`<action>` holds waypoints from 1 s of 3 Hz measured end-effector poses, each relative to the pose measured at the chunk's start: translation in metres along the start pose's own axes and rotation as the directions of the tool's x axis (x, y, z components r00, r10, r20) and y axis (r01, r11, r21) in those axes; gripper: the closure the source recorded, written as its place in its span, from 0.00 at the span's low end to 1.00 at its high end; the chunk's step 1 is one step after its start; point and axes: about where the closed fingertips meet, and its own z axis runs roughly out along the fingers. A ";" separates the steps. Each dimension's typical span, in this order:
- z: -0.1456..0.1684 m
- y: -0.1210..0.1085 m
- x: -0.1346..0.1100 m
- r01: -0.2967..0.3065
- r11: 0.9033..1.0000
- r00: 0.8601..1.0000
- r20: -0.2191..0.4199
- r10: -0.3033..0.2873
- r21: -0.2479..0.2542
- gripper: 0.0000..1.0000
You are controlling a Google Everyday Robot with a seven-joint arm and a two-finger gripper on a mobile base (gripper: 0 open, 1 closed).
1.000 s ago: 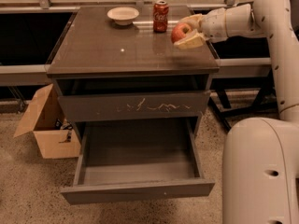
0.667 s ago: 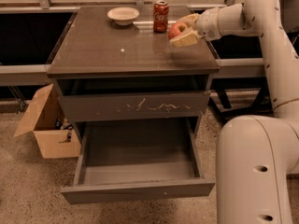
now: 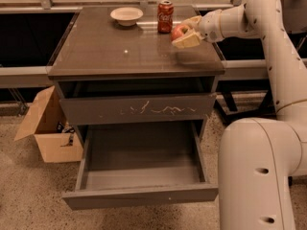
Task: Pick apple from middle drawer and place on counter
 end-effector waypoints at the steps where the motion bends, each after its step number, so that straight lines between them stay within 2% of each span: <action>1: 0.000 0.000 0.000 0.000 1.000 1.000 0.000 0.000 0.000 0.51; 2: 0.000 0.000 0.000 0.000 1.000 1.000 0.000 0.000 0.000 0.28; 3: 0.000 0.000 0.000 0.000 1.000 1.000 0.000 0.000 0.000 0.00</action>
Offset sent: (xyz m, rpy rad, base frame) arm 0.0000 0.0000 0.0000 0.0000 0.0000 0.0000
